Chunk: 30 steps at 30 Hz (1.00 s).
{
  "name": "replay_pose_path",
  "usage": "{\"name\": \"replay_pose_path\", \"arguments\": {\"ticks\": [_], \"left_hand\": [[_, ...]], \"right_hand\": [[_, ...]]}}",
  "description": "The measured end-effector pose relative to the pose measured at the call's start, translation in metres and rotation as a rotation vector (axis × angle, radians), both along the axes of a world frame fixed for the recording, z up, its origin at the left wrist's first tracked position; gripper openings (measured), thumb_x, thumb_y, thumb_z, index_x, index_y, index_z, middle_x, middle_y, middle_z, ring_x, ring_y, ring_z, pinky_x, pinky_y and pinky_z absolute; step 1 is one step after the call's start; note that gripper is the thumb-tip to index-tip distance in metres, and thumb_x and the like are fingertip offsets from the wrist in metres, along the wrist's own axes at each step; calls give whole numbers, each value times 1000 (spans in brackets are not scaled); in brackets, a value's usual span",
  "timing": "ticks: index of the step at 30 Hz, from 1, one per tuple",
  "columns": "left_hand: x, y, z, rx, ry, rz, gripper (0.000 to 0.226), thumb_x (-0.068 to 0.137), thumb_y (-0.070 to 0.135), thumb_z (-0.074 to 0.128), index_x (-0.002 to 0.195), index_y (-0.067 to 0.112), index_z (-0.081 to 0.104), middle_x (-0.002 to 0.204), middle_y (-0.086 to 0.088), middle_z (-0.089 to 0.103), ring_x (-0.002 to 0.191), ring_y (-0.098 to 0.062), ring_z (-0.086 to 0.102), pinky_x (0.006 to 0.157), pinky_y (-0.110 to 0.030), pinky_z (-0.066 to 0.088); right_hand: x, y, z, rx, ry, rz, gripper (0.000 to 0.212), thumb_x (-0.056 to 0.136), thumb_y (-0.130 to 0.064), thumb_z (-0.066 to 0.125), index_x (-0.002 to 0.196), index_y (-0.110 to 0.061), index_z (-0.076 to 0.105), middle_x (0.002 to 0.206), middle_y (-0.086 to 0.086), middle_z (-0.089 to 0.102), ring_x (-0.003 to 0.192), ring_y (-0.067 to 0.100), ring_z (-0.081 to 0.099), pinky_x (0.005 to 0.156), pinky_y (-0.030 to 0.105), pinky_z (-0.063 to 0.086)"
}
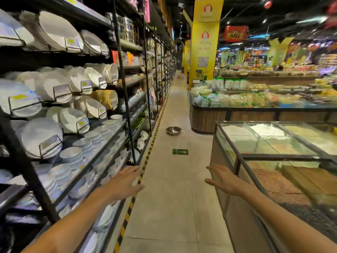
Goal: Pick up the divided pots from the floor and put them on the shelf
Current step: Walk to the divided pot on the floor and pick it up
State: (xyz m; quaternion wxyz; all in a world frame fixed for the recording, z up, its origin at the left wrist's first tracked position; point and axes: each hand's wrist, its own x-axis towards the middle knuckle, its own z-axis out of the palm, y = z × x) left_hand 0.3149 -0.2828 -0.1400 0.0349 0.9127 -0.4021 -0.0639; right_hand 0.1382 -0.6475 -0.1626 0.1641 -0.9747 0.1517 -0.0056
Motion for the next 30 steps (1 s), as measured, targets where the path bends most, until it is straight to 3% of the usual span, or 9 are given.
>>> {"name": "replay_pose_path", "arguments": {"ticks": [10, 18, 30], "left_hand": [[227, -99, -42, -121, -82, 43, 67, 95, 61, 40, 152, 27, 33, 160, 5, 29, 147, -13, 23, 119, -31, 22], [471, -187, -67, -44, -108, -19, 79, 91, 73, 22, 155, 27, 21, 166, 2, 12, 153, -19, 3, 124, -39, 8], [780, -380, -112, -37, -17, -50, 74, 93, 69, 26, 155, 29, 21, 166, 3, 12, 152, -21, 7, 122, -37, 7]], "right_hand": [[227, -98, -29, 0, -15, 27, 71, 94, -62, 54, 153, -26, 39, 160, -1, 39, 147, 20, 33, 117, 34, 29], [446, -168, -32, 9, 3, -5, 68, 97, -60, 49, 153, -23, 40, 161, 3, 38, 149, 21, 31, 121, 35, 25], [726, -339, -73, 62, 47, -95, 69, 98, -61, 46, 155, -22, 37, 162, 4, 35, 149, 23, 29, 122, 35, 23]]}}
